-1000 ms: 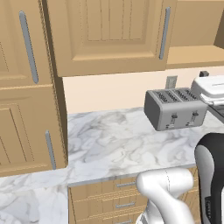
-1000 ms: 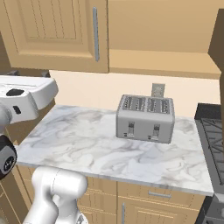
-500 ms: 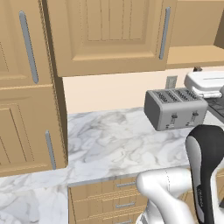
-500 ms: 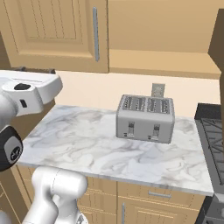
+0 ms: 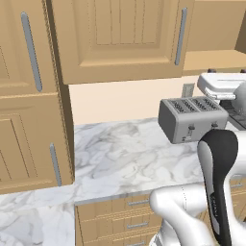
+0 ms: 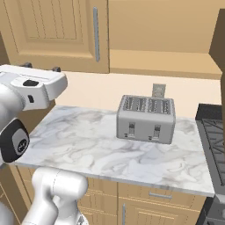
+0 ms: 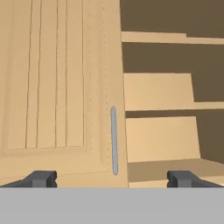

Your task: Open the cabinet, pick the kettle from the cabinet, and place it in the sink.

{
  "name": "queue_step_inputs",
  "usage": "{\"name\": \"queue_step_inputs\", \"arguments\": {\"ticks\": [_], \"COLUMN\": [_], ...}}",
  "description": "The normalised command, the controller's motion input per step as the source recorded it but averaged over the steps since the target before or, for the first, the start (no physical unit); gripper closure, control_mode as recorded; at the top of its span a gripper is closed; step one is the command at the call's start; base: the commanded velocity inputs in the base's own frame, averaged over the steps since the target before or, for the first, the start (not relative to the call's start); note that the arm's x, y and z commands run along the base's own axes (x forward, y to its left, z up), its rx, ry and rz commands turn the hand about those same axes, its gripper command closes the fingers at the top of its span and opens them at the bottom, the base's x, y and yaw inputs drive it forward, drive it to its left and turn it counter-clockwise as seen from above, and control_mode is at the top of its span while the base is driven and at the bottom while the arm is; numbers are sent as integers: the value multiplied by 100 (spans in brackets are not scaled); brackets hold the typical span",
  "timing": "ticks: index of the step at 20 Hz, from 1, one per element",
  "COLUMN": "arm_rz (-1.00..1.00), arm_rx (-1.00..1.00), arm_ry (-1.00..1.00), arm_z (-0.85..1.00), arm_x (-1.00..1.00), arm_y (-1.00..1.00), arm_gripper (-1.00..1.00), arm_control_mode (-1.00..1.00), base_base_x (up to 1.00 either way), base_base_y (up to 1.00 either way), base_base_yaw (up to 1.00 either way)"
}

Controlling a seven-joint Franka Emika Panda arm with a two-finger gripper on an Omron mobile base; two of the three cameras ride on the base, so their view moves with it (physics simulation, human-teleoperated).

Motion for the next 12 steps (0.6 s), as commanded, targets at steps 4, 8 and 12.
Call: {"name": "queue_step_inputs", "arguments": {"ticks": [4, 8, 12], "arm_rz": [0, 0, 0], "arm_rx": [4, 3, 1], "arm_ry": [0, 0, 0], "arm_z": [0, 0, 0], "arm_x": [19, 25, 27], "arm_y": [-3, 0, 0], "arm_gripper": [-100, -100, -100], "arm_control_mode": [-100, -100, -100], "base_base_x": [0, 0, 0], "base_base_y": [0, 0, 0], "base_base_yaw": [0, 0, 0]}}
